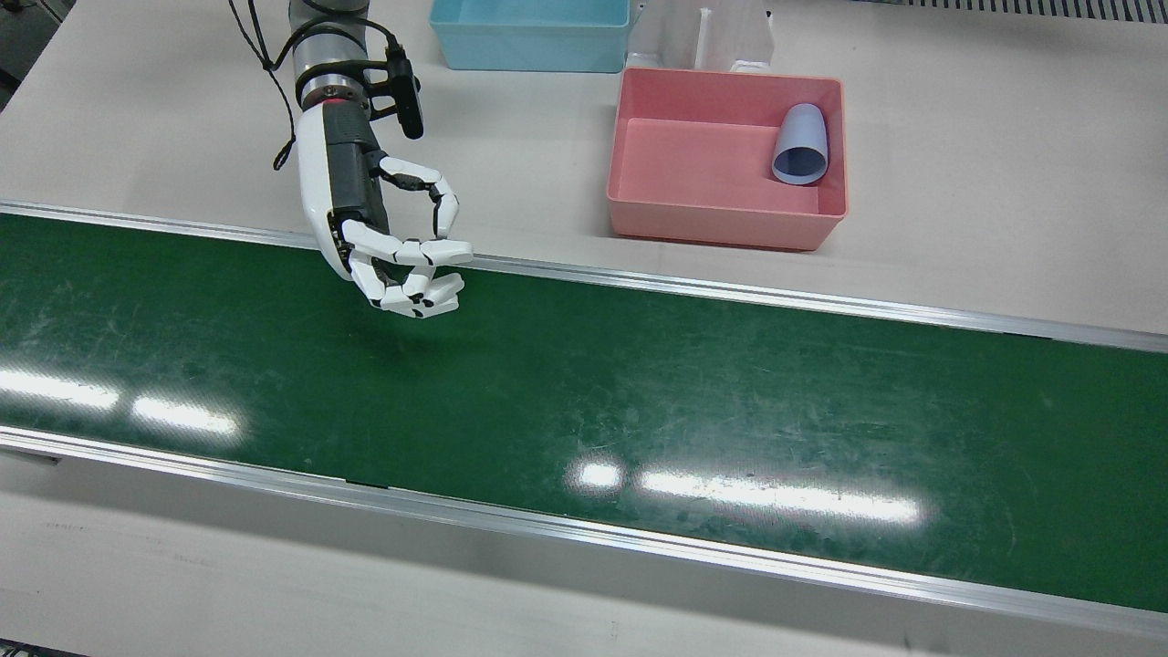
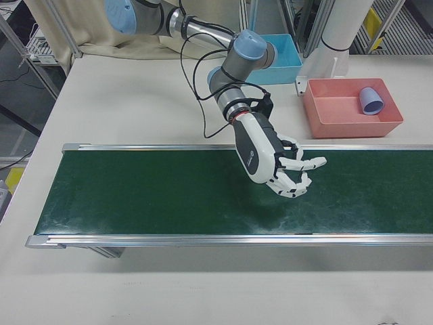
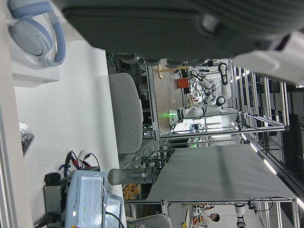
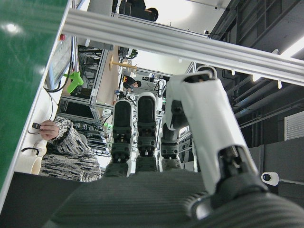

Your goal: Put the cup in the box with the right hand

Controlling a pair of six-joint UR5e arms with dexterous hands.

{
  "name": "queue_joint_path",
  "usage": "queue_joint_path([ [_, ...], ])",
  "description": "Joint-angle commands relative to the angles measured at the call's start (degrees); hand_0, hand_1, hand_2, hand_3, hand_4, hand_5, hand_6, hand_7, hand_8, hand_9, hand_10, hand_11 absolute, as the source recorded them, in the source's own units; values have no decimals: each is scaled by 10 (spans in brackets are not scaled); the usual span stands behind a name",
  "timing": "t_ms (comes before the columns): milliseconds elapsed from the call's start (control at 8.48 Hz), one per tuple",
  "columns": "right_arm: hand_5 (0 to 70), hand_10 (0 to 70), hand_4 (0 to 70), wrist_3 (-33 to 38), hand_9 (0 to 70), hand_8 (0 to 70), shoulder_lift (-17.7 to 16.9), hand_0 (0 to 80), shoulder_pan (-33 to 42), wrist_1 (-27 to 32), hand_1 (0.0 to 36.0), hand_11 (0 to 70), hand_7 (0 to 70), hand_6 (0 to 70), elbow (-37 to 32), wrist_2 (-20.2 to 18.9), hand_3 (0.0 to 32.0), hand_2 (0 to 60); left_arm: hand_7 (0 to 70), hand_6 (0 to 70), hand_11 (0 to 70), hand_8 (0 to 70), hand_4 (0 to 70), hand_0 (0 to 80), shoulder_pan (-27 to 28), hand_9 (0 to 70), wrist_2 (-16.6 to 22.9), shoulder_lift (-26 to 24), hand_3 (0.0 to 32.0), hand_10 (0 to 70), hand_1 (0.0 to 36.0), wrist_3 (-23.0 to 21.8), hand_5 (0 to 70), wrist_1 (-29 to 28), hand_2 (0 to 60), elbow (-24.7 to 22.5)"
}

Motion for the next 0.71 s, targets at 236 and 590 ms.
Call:
queue_joint_path([
  [236, 168, 229, 436, 36, 459, 344, 21, 800, 151, 13, 360, 361, 700, 233, -117, -47, 0, 600, 0, 0, 0, 0, 0, 0, 0, 0, 1, 0, 0, 0, 0, 0, 0, 0, 0, 0],
  [590, 167, 238, 402, 37, 453, 341, 21, 800, 213, 74, 360, 376, 700, 227, -199, -51, 0, 568, 0, 0, 0, 0, 0, 0, 0, 0, 1, 0, 0, 0, 0, 0, 0, 0, 0, 0],
])
